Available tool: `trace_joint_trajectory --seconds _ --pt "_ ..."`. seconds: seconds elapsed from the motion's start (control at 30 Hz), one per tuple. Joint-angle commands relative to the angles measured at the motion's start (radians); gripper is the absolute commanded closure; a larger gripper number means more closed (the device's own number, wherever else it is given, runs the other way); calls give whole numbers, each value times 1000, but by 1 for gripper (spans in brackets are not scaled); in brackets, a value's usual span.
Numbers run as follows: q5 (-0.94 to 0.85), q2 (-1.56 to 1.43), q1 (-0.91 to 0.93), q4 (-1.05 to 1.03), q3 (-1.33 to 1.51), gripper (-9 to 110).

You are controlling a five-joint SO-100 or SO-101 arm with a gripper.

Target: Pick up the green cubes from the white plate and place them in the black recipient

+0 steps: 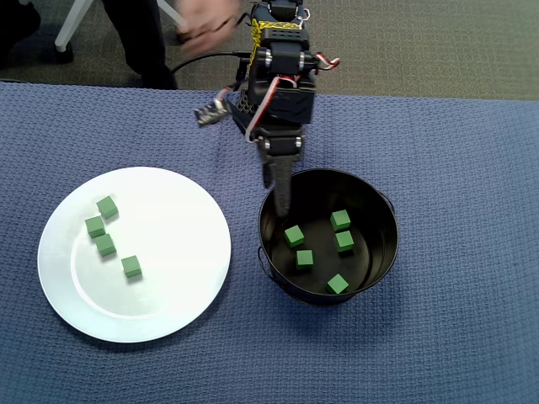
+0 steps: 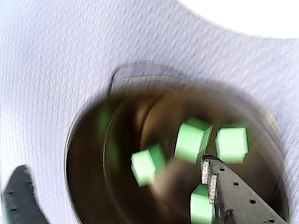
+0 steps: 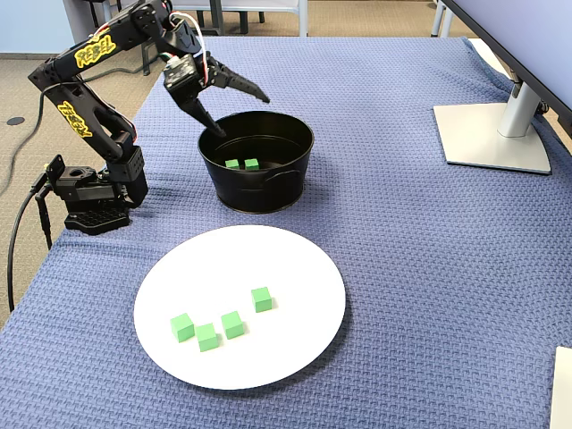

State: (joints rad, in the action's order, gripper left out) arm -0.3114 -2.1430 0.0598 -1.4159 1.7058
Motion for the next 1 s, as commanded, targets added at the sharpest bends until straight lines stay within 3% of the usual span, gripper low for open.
trace_joint_trajectory --seconds 0.0,0.13,0.27,0.4,0.67,0.97 --pt "-40 -20 92 18 -29 64" --pt "-69 8 195 94 17 65" --pt "-78 43 310 166 32 77" --pt "-161 112 426 183 25 75" --pt "-683 291 666 462 121 68" --pt "-1134 485 805 528 74 68"
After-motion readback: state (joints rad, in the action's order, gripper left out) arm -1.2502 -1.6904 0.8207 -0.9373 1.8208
